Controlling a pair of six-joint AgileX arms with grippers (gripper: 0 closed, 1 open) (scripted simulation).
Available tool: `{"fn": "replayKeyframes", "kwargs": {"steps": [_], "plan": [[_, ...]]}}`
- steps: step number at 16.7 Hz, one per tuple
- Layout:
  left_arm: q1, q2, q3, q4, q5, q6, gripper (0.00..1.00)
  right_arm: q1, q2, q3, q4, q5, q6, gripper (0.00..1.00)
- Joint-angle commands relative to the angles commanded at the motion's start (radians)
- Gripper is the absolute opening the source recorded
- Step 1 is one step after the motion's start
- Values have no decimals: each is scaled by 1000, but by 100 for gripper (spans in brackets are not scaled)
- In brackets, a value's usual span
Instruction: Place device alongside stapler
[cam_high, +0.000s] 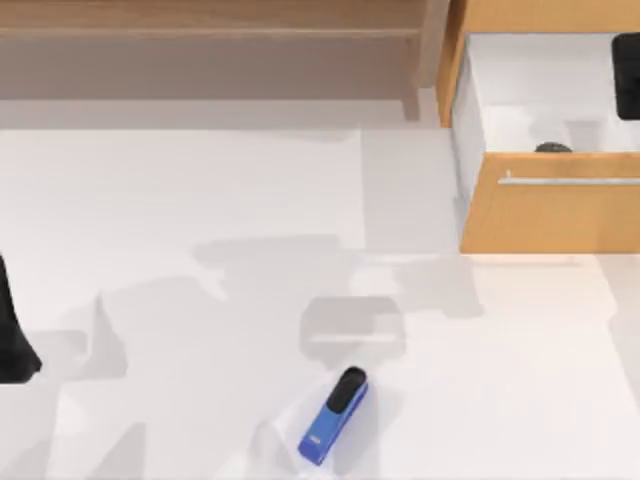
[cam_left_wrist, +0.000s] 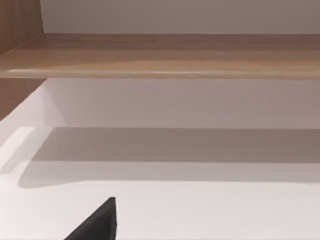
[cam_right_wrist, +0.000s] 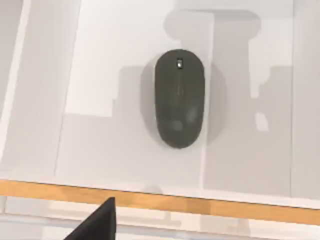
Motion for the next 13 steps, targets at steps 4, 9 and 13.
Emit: {"fn": "replayKeyframes", "kwargs": {"steps": [4, 9, 13], "plan": [[0, 0, 0, 0, 0, 0, 100, 11, 372, 328, -174, -2, 9, 100], [0, 0, 0, 0, 0, 0, 100, 15, 728, 638, -336, -6, 20, 100], [0, 0, 0, 0, 0, 0, 100, 11, 868, 762, -399, -9, 28, 100]]}}
